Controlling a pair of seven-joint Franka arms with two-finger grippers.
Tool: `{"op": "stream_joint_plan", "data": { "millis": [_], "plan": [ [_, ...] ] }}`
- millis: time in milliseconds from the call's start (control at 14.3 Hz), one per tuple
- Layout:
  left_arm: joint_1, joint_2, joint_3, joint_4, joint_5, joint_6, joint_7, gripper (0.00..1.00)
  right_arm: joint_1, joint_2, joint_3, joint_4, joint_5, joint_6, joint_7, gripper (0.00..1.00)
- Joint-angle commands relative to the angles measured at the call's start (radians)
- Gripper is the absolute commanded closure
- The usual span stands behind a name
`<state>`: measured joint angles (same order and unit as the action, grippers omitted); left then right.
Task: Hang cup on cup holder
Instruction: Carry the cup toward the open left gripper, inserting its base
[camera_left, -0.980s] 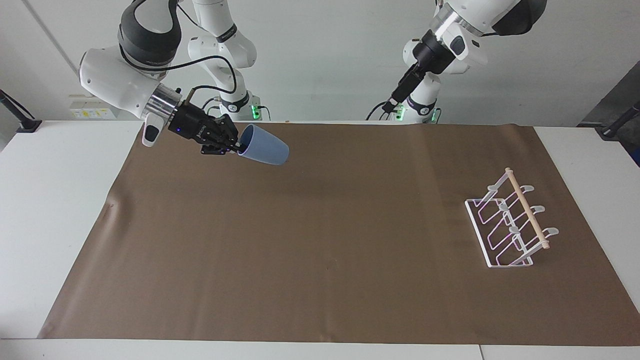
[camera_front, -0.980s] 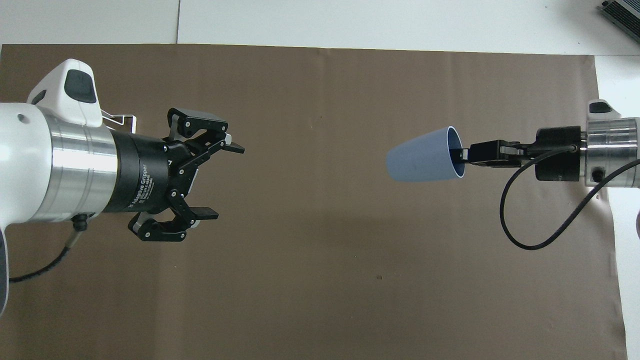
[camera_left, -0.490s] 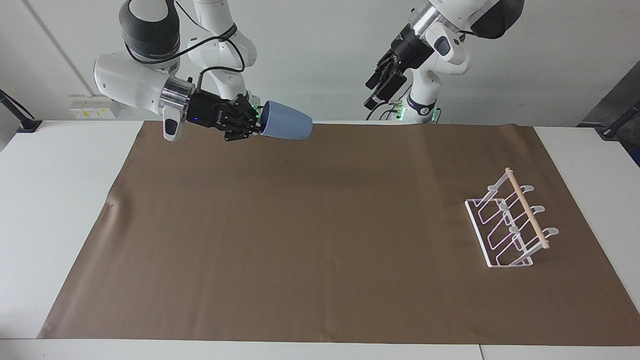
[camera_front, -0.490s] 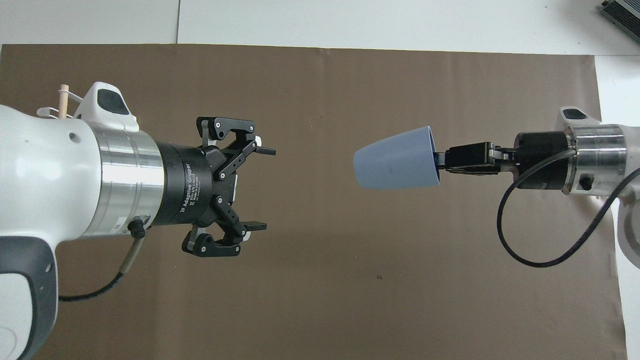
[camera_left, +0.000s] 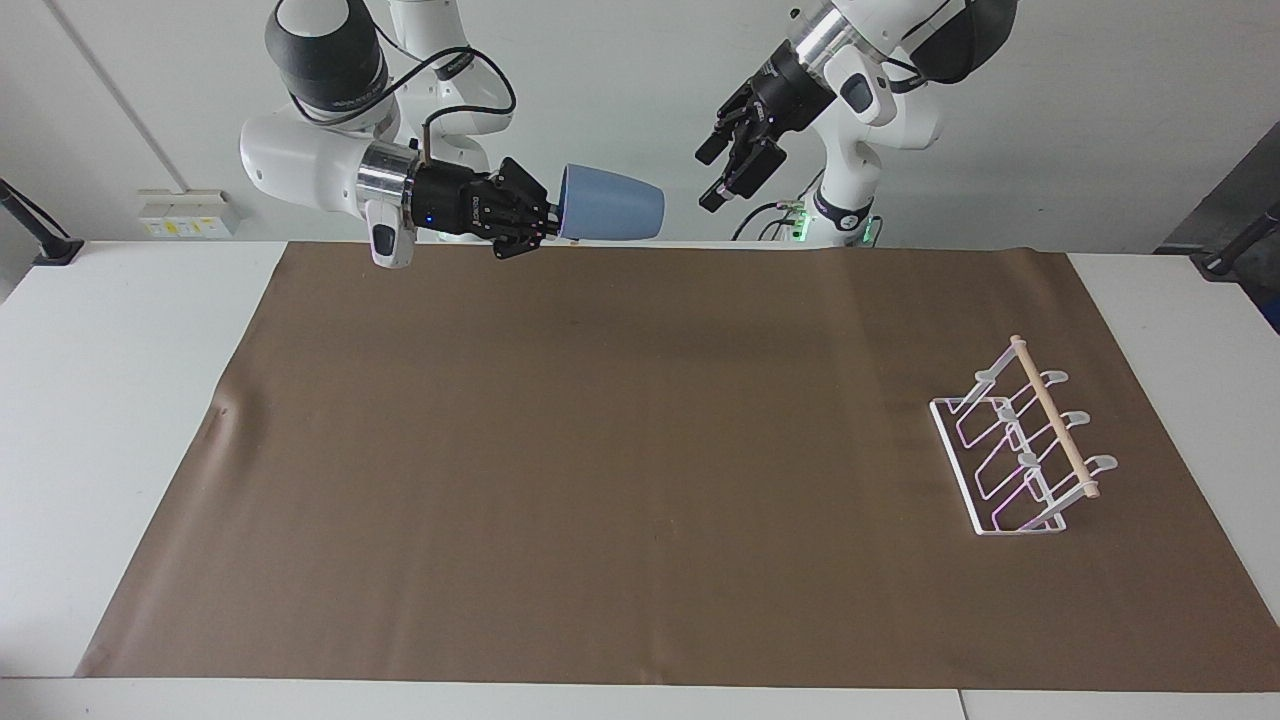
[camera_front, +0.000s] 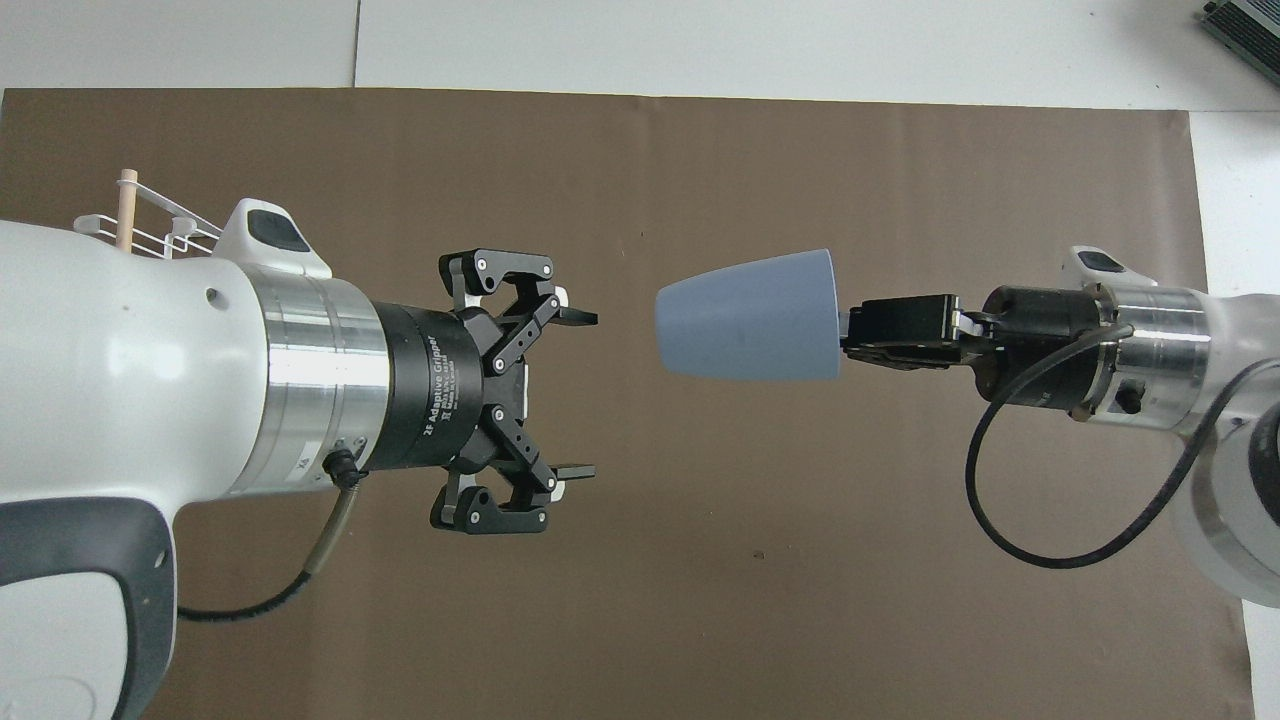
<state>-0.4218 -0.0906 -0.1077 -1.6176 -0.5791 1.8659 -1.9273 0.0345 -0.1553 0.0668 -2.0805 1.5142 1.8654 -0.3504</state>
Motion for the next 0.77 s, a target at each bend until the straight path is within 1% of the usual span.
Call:
{"op": "stream_joint_plan", "data": {
  "millis": [0, 420, 700],
  "plan": [
    [-0.011, -0.003, 0.003, -0.011, -0.051, 0.032, -0.041, 0.0, 0.036, -0.052, -0.001, -0.065, 0.092, 0.064, -0.054, 1.0],
    [-0.005, 0.006, 0.003, -0.01, -0.064, 0.087, -0.042, 0.0, 0.113, -0.078, -0.001, -0.105, 0.254, 0.167, -0.123, 1.0],
    [0.008, 0.011, 0.005, -0.011, -0.059, 0.119, -0.027, 0.0, 0.124, -0.081, -0.001, -0.116, 0.268, 0.178, -0.144, 1.0]
  ]
}}
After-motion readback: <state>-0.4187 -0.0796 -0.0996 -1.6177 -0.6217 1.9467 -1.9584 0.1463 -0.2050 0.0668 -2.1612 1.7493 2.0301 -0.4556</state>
